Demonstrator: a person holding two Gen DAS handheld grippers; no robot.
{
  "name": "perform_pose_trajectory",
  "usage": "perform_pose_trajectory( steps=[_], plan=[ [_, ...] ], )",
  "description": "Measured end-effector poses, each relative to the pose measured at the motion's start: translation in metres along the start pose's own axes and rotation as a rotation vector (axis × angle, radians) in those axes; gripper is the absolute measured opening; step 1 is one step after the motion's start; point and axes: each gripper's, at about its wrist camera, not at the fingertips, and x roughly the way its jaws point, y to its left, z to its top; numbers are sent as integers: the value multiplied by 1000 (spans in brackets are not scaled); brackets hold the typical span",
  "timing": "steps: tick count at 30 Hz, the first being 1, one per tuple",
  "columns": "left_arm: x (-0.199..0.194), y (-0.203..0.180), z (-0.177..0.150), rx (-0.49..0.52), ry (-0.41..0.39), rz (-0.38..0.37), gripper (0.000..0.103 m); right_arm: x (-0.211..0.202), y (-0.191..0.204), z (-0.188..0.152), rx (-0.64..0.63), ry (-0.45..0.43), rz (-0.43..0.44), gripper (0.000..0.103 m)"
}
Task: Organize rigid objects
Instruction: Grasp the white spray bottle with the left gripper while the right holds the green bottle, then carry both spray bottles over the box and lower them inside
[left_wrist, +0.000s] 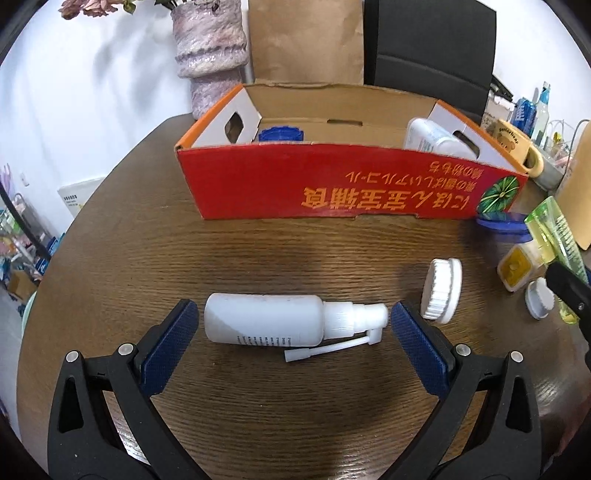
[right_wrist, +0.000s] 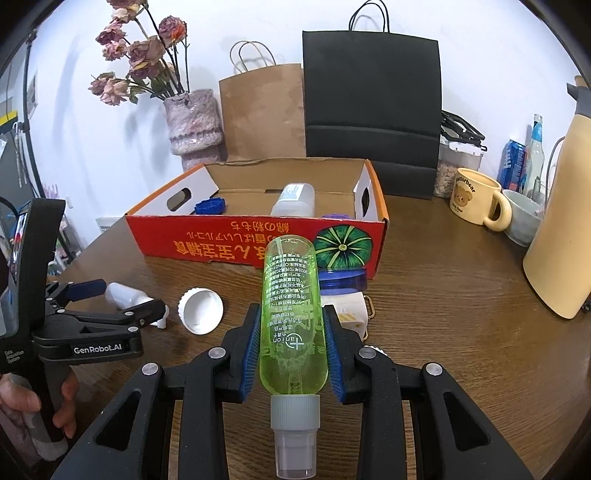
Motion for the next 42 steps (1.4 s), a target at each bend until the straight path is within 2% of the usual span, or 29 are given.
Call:
perform_pose_trajectory(
  steps=[6,11,14,18,42],
  plan=[
    [7,2,-1,-13,14,11,103,2,-1,1,6,2,-14,35],
    [13,6,-3,-34,39,-22,103,5,-1,0,3,9,-20,35],
    [11,7,-4,-40,36,-41,96,4,1,0,-3,5,-25,35],
    [8,6,-5,-30,31,-40,96,4,2,0,-8,1,-30,35],
    [-23,9,-4,-26,-73,-50,96,-9,10,3,-6,-58,-58,35]
  ],
)
